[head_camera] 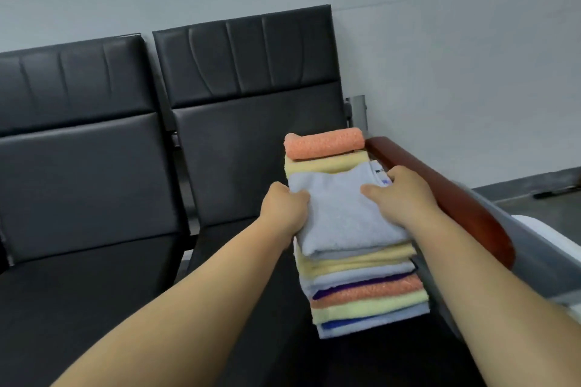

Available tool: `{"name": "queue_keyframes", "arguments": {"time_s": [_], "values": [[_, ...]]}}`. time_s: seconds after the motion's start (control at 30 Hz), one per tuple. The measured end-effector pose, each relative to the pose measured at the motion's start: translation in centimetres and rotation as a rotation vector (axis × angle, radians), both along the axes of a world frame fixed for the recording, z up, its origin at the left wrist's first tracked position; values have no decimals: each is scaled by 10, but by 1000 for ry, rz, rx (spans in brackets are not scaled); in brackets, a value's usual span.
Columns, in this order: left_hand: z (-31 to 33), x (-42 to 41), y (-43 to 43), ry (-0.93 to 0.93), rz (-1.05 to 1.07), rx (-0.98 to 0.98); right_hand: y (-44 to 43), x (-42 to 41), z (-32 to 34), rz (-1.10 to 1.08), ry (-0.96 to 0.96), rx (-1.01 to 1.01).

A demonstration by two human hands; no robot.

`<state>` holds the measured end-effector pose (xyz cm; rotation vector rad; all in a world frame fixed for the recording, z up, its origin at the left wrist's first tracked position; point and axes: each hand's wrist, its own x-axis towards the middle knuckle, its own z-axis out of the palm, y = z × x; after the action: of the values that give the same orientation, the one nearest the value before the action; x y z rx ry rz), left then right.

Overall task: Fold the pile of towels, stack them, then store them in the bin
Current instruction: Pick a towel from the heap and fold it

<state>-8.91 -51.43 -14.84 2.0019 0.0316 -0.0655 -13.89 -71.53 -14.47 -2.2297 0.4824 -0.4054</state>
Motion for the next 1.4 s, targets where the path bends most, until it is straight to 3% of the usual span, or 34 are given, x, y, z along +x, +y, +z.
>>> {"name": "queue_keyframes", "arguments": {"time_s": [0.07, 0.13, 0.23, 0.33, 0.47, 0.77, 1.03, 1.2, 1.4], "values": [[-24, 2, -10, 54, 16, 100, -12, 4, -30, -5, 137, 23], [-44, 0, -12, 181, 56, 127, -18, 7, -55, -2, 304, 218], [-63, -2, -10, 481, 164, -73, -23, 7, -72, 112, 430, 552], [-61, -9, -6, 695, 64, -199, -25, 11, -77, 156, 449, 602], [-54, -17, -2, 783, -107, -257, -21, 10, -74, 170, 485, 639], [-37, -38, 8, 742, -145, -244, -17, 1, -77, 277, 637, 804], [-35, -43, 37, 701, -88, -324, 14, -8, -68, 346, 614, 934], [-33, -38, 72, 524, 0, -371, 45, -6, -65, 355, 599, 998], [-20, -27, 127, 576, 96, -259, 110, 18, -82, 382, 514, 944]]}}
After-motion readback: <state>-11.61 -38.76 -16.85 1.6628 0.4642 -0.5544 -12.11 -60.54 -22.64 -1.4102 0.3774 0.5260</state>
